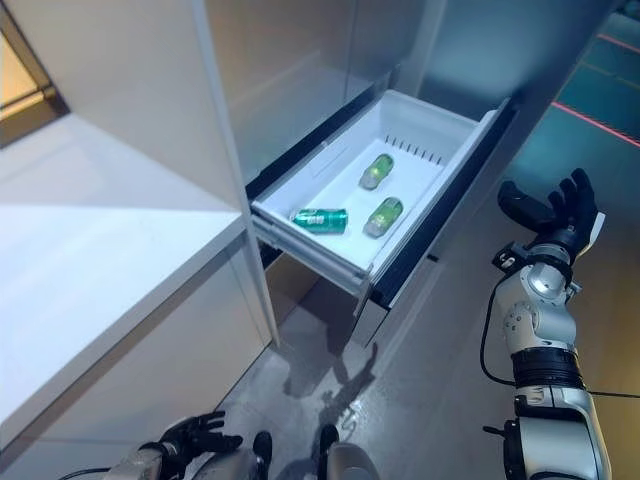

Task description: Put drinks into fridge and close the fridge

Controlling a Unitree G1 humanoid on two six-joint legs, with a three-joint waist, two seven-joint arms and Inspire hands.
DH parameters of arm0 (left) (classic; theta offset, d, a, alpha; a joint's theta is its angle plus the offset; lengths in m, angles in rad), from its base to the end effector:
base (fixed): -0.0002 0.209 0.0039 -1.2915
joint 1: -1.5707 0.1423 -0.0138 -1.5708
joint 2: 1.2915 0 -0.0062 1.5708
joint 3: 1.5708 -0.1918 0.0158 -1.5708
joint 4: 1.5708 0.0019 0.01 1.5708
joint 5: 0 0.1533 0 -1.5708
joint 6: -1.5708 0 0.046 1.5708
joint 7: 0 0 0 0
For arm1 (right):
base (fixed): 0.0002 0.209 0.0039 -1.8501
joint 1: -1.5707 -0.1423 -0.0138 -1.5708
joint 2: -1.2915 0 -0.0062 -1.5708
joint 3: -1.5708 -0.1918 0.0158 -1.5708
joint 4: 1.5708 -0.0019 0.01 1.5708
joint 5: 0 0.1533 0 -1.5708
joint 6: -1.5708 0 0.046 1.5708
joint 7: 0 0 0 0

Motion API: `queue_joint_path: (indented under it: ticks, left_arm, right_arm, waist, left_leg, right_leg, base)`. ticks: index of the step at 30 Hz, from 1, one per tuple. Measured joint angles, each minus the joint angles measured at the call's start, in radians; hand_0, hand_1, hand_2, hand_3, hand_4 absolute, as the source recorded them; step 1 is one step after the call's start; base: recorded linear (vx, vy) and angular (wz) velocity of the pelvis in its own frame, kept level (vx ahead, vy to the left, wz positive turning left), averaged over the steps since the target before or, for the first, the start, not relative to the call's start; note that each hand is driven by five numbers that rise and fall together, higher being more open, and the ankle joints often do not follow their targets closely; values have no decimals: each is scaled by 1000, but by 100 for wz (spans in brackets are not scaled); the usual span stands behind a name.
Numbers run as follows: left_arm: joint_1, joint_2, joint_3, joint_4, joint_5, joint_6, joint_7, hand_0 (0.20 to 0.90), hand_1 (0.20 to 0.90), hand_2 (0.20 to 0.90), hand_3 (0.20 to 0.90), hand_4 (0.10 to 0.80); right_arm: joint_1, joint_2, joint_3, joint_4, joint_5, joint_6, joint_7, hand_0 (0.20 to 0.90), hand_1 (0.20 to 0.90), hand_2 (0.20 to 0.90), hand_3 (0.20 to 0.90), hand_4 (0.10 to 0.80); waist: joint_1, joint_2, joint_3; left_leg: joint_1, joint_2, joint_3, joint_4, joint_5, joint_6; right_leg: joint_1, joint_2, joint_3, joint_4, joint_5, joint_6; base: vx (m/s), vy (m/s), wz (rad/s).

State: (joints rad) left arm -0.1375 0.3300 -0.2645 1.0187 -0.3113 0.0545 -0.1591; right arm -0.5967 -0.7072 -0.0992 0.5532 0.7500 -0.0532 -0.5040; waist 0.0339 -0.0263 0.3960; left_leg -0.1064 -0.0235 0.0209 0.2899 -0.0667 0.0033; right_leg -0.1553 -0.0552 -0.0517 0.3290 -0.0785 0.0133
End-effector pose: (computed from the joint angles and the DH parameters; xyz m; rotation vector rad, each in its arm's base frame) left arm 0.1615 0.2345 -0.1026 0.0856 0.9665 -0.0768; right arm 0.3091 -0.3176 0.1656 0.2198 -0.2204 -0.7459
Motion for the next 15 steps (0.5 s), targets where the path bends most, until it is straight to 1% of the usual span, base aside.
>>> queue_joint_path:
  ticks: [2, 3, 4, 6, 7, 9, 15]
  left_arm:
    - [-49, 7, 1, -17, -37, -3, 17, 900, 900, 900, 900, 800]
    - [-62, 7, 1, -23, -60, -3, 18, 900, 900, 900, 900, 800]
    - [-69, 6, 2, -40, -78, -5, 19, 900, 900, 900, 900, 800]
    - [-70, 3, 2, -61, -107, -19, 19, 900, 900, 900, 900, 800]
    - [-72, 2, 4, -64, -121, -24, 19, 900, 900, 900, 900, 800]
    - [-72, 1, 4, -70, -145, -35, 19, 900, 900, 900, 900, 800]
    - [-80, 1, 3, -97, -148, -62, 19, 900, 900, 900, 900, 800]
  right_arm:
    - [-69, -4, -1, 46, 5, -15, -2, 900, 900, 900, 900, 800]
    - [-86, -5, 2, 63, 19, -19, -2, 900, 900, 900, 900, 800]
    - [-98, -4, 2, 72, 30, -20, -3, 900, 900, 900, 900, 800]
    - [-103, -3, 11, 79, 43, -28, -4, 900, 900, 900, 900, 800]
    - [-112, -3, 11, 86, 43, -32, -4, 900, 900, 900, 900, 800]
    - [-127, -3, 22, 121, 43, -37, -8, 900, 900, 900, 900, 800]
    - [-180, -5, 33, 146, 76, -46, 4, 900, 900, 900, 900, 800]
  waist:
    - [10, 9, 61]
    - [17, 20, 78]
    - [19, 29, 96]
    - [28, 45, 107]
    - [29, 49, 114]
    - [28, 53, 119]
    - [23, 70, 127]
  left_leg:
    - [-94, -5, -3, 81, -16, 2]
    - [-141, -17, -4, 122, -23, 5]
    - [-172, -16, -5, 158, -32, 7]
    - [-230, -25, -9, 196, -37, 9]
    - [-246, -22, -10, 208, -38, 10]
    - [-282, -31, -8, 245, -47, 16]
    - [-373, -46, -7, 344, -76, 18]
  right_leg:
    - [-90, -13, -4, 77, -8, 1]
    - [-134, -18, -13, 116, -15, 2]
    - [-162, -26, -19, 145, -22, 2]
    - [-215, -32, -23, 174, -22, 2]
    - [-231, -36, -22, 186, -22, 2]
    - [-269, -45, -20, 229, -34, 6]
    - [-361, -56, -14, 328, -63, 5]
  base:
    - [-212, 47, 6]
    - [-197, 67, 9]
    - [-135, 74, 12]
    - [-79, 74, 4]
    - [-57, 69, -1]
    - [-48, 79, 3]
    - [-12, 85, 1]
